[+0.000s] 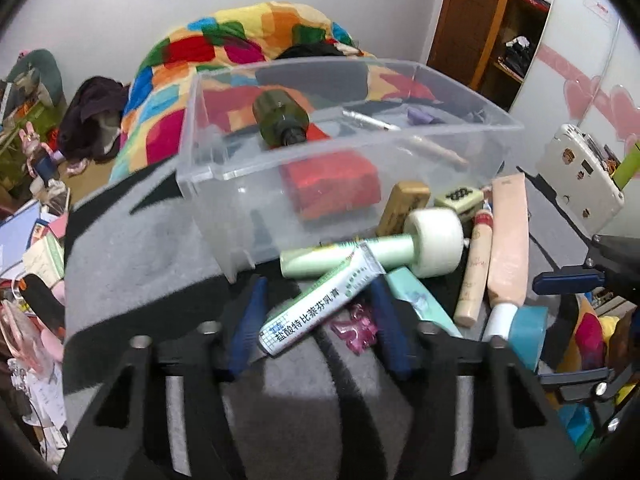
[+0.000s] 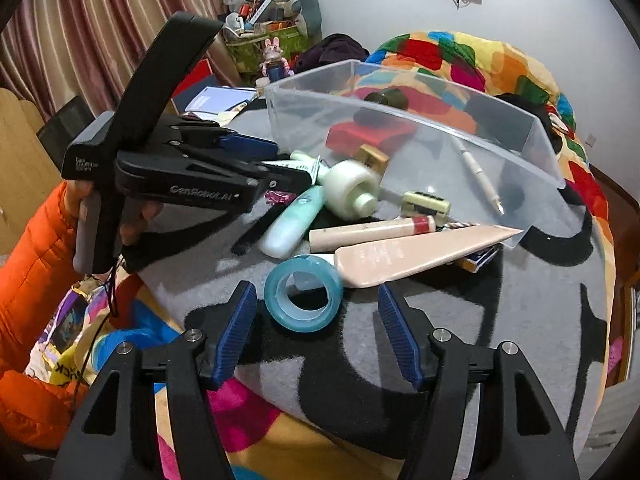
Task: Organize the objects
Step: 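Grasp the white toothpaste tube with the left tool while the right tool grasps the blue tape roll, then place the toothpaste tube into the clear box while the right tool drops the tape roll in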
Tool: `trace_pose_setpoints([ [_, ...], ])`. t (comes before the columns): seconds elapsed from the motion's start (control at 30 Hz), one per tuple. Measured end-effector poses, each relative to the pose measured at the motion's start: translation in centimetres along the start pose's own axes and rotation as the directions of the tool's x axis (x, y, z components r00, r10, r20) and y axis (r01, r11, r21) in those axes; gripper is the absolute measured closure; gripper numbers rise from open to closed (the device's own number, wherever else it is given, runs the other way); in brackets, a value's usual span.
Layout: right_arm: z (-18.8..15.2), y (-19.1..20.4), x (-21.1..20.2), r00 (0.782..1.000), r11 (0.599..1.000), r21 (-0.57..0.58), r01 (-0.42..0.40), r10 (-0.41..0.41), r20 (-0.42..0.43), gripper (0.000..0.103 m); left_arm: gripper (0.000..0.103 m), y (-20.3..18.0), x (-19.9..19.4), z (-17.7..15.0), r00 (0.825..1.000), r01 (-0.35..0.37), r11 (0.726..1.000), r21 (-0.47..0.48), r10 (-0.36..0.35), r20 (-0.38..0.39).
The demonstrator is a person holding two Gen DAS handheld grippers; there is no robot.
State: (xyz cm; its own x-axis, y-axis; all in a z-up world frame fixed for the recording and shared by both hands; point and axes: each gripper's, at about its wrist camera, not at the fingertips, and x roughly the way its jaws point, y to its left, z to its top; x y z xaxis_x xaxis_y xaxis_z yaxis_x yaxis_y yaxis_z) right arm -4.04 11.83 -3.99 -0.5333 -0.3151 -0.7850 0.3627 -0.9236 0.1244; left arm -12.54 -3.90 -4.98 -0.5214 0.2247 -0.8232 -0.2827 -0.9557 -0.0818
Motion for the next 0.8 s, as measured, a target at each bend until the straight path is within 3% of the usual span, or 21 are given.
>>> trace_pose_setpoints([
  [0.07,0.0,0.2,0.1,1.0,1.0,-0.003,0.006,-0.006,0.004,0.047,0.068,0.2,-0.2,-0.4,1.0,0.012,1.0,-0.014,-0.012,-0.002],
  [0.13,0.0,0.2,0.2,1.0,1.0,-0.006,0.009,-0.009,0.002,0.057,0.076,0.4,-0.7,-1.1,1.0,0.011,0.999,-0.031,-0.011,0.004],
  [0.23,-0.1,0.2,0.6,1.0,1.0,-0.002,0.005,-0.005,-0.006,0.066,0.081,0.7,-1.5,-2.1,1.0,0.001,0.998,-0.061,0.0,0.014],
  [0.4,-0.2,0.0,0.4,1.0,1.0,0.011,0.013,-0.013,0.008,0.066,0.088,1.2,-2.9,-3.8,0.999,-0.032,0.992,-0.119,0.035,0.021],
  [0.8,0.0,-0.6,-1.9,0.997,0.999,0.044,0.026,-0.029,0.069,0.066,0.088,-0.4,-3.4,-5.2,0.984,-0.163,0.978,-0.128,0.171,0.056],
])
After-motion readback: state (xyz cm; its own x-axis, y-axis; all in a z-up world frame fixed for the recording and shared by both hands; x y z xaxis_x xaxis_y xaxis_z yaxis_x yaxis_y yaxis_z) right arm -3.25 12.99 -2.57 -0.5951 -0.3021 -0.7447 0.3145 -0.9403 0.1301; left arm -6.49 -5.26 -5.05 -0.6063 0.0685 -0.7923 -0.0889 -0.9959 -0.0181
